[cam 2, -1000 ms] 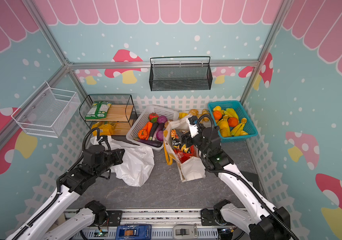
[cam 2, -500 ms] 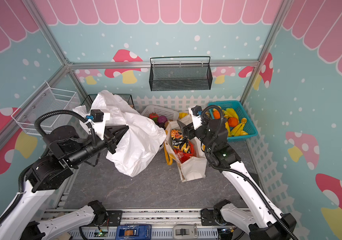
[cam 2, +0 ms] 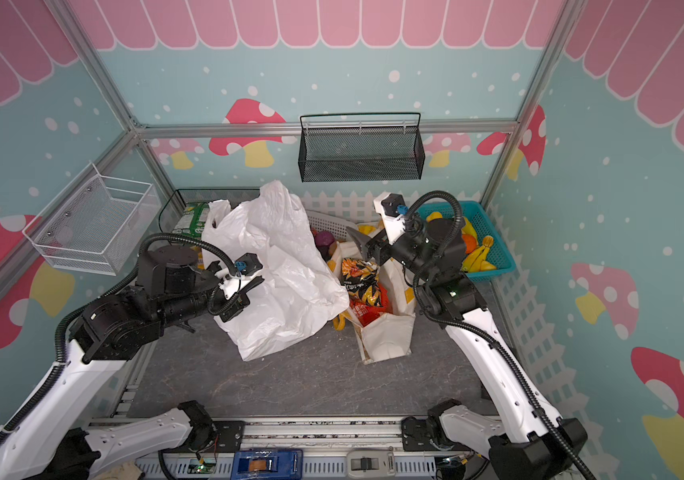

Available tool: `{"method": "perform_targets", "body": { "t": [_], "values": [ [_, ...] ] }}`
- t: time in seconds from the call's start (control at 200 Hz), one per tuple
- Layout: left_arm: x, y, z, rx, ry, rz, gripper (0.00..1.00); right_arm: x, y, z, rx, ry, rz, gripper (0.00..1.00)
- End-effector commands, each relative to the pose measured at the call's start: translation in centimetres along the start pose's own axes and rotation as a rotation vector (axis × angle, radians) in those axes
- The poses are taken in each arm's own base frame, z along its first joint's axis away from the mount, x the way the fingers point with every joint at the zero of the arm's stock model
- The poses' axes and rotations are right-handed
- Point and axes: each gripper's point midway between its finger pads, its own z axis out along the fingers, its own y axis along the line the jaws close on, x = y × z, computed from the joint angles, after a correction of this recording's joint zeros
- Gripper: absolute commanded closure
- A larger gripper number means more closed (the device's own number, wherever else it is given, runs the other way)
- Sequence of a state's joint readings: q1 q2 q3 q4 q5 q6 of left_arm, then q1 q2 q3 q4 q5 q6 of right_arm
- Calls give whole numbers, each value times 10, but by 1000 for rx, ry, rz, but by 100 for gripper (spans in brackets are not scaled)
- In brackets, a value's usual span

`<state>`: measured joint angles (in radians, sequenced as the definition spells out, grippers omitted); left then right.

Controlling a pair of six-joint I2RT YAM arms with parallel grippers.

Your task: Place the mixed food into the grocery bags and tie them

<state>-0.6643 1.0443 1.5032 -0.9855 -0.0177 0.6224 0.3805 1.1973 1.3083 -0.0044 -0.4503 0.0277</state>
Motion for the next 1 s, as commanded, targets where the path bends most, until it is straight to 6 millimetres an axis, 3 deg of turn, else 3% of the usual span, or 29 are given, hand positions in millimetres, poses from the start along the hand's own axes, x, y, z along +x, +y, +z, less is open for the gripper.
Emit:
{"method": "perform_targets", "body": {
  "t": [0.0,0.115,0.275,0.44,0.59,0.72,0.836,0.996],
  "values": [
    [12,19,-12,-101,88,236,100,-10,22,15,-176,-39,-43,16],
    [5,39,-24,-182,105,304,100,-12,20,27,-200,-43,-34,16],
    [-7,40,-35,-180,56,388,100,-8,11,36,-160,-37,-19,17],
    [-7,20,-32,-70,-18,362,100,6,11,42,-165,-11,-16,16],
    [14,-8,-8,60,-2,292,100,28,17,53,-227,19,-72,15],
    [26,-28,0,133,-4,267,100,45,46,60,-442,6,-114,11],
    [24,-40,0,167,-61,272,100,66,73,73,-571,14,-157,6],
    [22,-48,3,195,-101,293,100,98,90,96,-643,67,-207,6]
  ]
}}
